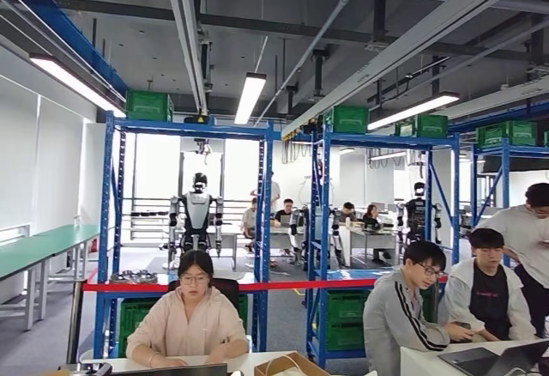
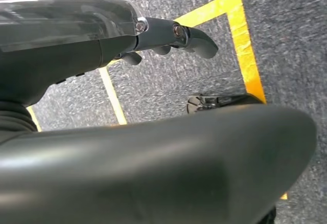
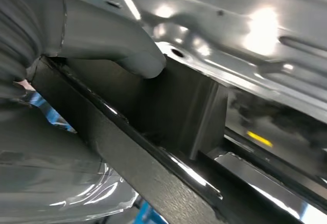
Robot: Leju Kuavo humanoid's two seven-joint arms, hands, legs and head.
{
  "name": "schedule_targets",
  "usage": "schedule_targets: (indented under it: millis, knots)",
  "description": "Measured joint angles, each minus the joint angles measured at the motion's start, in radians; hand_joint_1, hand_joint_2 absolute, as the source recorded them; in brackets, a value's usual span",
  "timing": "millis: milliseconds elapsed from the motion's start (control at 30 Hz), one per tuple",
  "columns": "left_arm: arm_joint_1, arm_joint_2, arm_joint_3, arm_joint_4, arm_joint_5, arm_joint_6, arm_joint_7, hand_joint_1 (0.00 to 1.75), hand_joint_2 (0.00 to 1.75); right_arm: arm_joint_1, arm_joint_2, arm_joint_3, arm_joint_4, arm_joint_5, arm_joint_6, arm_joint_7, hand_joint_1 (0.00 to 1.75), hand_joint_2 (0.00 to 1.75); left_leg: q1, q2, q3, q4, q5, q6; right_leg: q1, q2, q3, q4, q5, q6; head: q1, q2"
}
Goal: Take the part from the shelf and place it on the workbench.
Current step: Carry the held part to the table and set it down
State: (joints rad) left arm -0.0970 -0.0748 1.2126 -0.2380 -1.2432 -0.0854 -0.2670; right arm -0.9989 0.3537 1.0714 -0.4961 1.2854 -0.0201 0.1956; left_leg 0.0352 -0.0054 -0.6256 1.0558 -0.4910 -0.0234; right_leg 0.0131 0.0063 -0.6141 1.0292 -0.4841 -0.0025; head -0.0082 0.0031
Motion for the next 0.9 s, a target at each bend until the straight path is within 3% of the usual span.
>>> schedule_targets:
  millis: [67, 133, 267, 300, 333, 400, 467, 533, 600, 667, 767, 800, 833, 900]
  knots:
    - [0.003, 0.0, 0.0, 0.0, -0.004, -0.001, -0.005, 0.0, 1.75, -0.01, -0.001, -0.01, 0.029, -0.003, 0.007, 0.003, 1.75, 1.75, -0.003, -0.001, 0.0, -0.002, 0.003, 0.014, -0.001, 0.0, -0.002, 0.002, -0.001, 0.007, 0.0, 0.0]
    - [0.004, 0.0, -0.001, 0.0, -0.008, -0.003, -0.013, 0.0, 1.75, -0.013, -0.001, -0.018, 0.052, -0.005, 0.015, 0.004, 1.75, 1.75, -0.002, 0.0, 0.001, -0.004, 0.005, 0.025, -0.005, -0.001, -0.013, 0.032, -0.024, 0.016, 0.0, 0.0]
    - [0.002, 0.0, -0.011, 0.0, -0.022, -0.013, -0.036, 0.0, 1.75, -0.008, -0.002, -0.029, 0.09, -0.009, 0.029, 0.008, 1.75, 1.75, -0.002, 0.0, 0.003, -0.004, 0.003, 0.034, -0.009, -0.003, -0.122, 0.263, -0.128, 0.027, -0.001, 0.0]
    - [0.002, -0.001, -0.014, 0.0, -0.023, -0.014, -0.042, 0.0, 1.75, -0.003, -0.003, -0.03, 0.099, -0.011, 0.03, 0.008, 1.75, 1.75, -0.003, 0.0, 0.004, -0.004, 0.002, 0.035, -0.008, -0.002, -0.137, 0.29, -0.128, 0.026, -0.001, 0.0]
    - [0.002, -0.001, -0.016, 0.0, -0.024, -0.015, -0.048, 0.0, 1.75, 0.001, -0.004, -0.031, 0.106, -0.012, 0.03, 0.009, 1.75, 1.75, -0.005, -0.001, 0.005, -0.004, 0.002, 0.036, -0.008, -0.002, -0.134, 0.275, -0.108, 0.023, -0.001, 0.0]
    - [0.001, -0.004, -0.02, 0.0, -0.024, -0.016, -0.056, 0.0, 1.75, 0.006, -0.004, -0.033, 0.117, -0.014, 0.029, 0.007, 1.75, 1.75, -0.006, -0.003, 0.008, -0.005, 0.0, 0.036, -0.004, -0.002, -0.08, 0.147, -0.035, 0.01, -0.001, 0.0]
    - [0.001, -0.008, -0.024, 0.001, -0.024, -0.016, -0.061, 0.0, 1.75, 0.007, -0.004, -0.034, 0.122, -0.017, 0.027, 0.002, 0.87, 0.87, -0.008, -0.004, 0.01, -0.006, -0.002, 0.033, 0.004, -0.001, -0.027, 0.031, 0.009, -0.002, -0.001, 0.0]
    - [0.003, -0.012, -0.025, 0.002, -0.024, -0.014, -0.062, 0.0, 1.75, 0.01, -0.004, -0.035, 0.128, -0.022, 0.025, -0.003, 0.0, 0.0, -0.008, -0.003, 0.011, -0.012, -0.002, 0.025, 0.009, 0.0, -0.013, 0.002, 0.01, -0.007, 0.0, 0.0]
    - [0.004, -0.015, -0.026, 0.002, -0.025, -0.009, -0.059, 0.0, 1.75, 0.013, -0.002, -0.035, 0.131, -0.029, 0.022, -0.008, 0.0, 0.0, -0.008, -0.002, 0.015, -0.016, -0.006, 0.015, 0.005, -0.001, -0.005, -0.014, 0.016, -0.014, 0.0, 0.0]
    - [0.003, -0.016, -0.026, 0.002, -0.028, -0.004, -0.056, 0.0, 1.75, 0.014, 0.001, -0.036, 0.133, -0.036, 0.019, -0.016, 0.0, 0.0, -0.009, -0.001, 0.0, 0.026, -0.04, 0.01, 0.0, -0.003, 0.005, -0.032, 0.023, -0.021, 0.0, 0.0]
    - [0.002, -0.016, -0.027, 0.002, -0.033, 0.002, -0.054, 0.0, 0.44, 0.023, 0.004, -0.038, 0.134, -0.049, 0.016, -0.032, 0.0, 0.0, -0.009, 0.0, -0.083, 0.206, -0.123, 0.004, 0.0, -0.004, 0.009, -0.035, 0.024, -0.025, 0.0, 0.0]
    - [0.002, -0.016, -0.027, 0.002, -0.034, 0.003, -0.055, 0.0, 0.0, 0.028, 0.004, -0.039, 0.135, -0.054, 0.015, -0.037, 0.0, 0.0, -0.009, 0.0, -0.1, 0.241, -0.129, 0.002, 0.0, -0.004, 0.009, -0.034, 0.023, -0.025, 0.0, 0.0]
    - [0.001, -0.016, -0.028, 0.002, -0.035, 0.005, -0.055, 0.0, 0.0, 0.031, 0.005, -0.04, 0.135, -0.06, 0.013, -0.042, 0.0, 0.0, -0.008, 0.0, -0.1, 0.239, -0.115, 0.0, -0.001, -0.003, 0.01, -0.033, 0.022, -0.024, 0.0, 0.0]
    - [-0.002, -0.016, -0.029, 0.002, -0.037, 0.007, -0.057, 0.0, 0.0, 0.034, 0.005, -0.047, 0.135, -0.075, 0.005, -0.06, 0.0, 0.0, -0.005, 0.001, -0.049, 0.127, -0.046, -0.004, -0.003, -0.001, 0.01, -0.025, 0.016, -0.019, 0.0, 0.0]
